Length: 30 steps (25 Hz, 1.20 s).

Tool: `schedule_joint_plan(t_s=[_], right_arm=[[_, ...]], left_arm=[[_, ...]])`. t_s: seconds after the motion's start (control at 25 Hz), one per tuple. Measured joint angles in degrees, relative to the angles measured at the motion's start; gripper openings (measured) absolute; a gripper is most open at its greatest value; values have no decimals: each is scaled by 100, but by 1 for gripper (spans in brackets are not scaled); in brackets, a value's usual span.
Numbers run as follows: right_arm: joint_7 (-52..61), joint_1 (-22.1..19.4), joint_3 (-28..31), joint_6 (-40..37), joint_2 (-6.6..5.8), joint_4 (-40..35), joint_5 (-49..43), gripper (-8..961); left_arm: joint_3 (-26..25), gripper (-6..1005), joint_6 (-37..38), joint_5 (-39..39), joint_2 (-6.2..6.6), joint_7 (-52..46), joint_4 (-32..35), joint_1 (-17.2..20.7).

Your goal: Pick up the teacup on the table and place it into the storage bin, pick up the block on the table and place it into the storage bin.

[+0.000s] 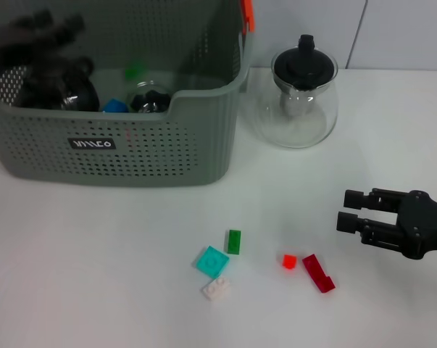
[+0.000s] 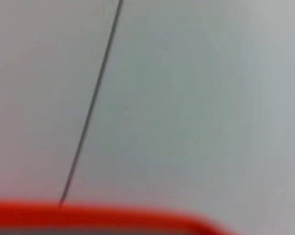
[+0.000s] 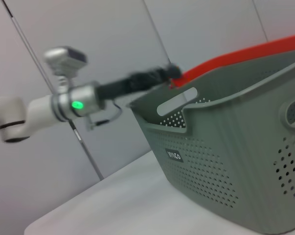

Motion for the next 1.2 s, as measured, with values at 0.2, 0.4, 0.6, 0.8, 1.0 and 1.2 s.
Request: schedule_joint_plan(t_s=[0.2,0.4,0.6,0.8,1.0,1.2], right_arm=[[0,-6,-3,-1,3,0,0,583],[0,1,-13,-2,6,0,0,583],[0,-19,-7,-2,7,0,0,582],[39,-18,18,-2,3,0,0,582],[102,4,17,-2,-9,-1,0,582],[104,3,25,0,-11,-3,0,582]], left_arm=[[-872,749,2176,-969,38,203,-95,448],[-869,830,3156,-308,108,858,-57,761],[-841,822,3117,1760,-40,2356,-223,874],[-818,793,2343,2727,-390,3928,-966,902],[-612,764,1340,2896,-413,4729,-2081,735],[-497,710,1162,2913,-431,4908,-2533,648]])
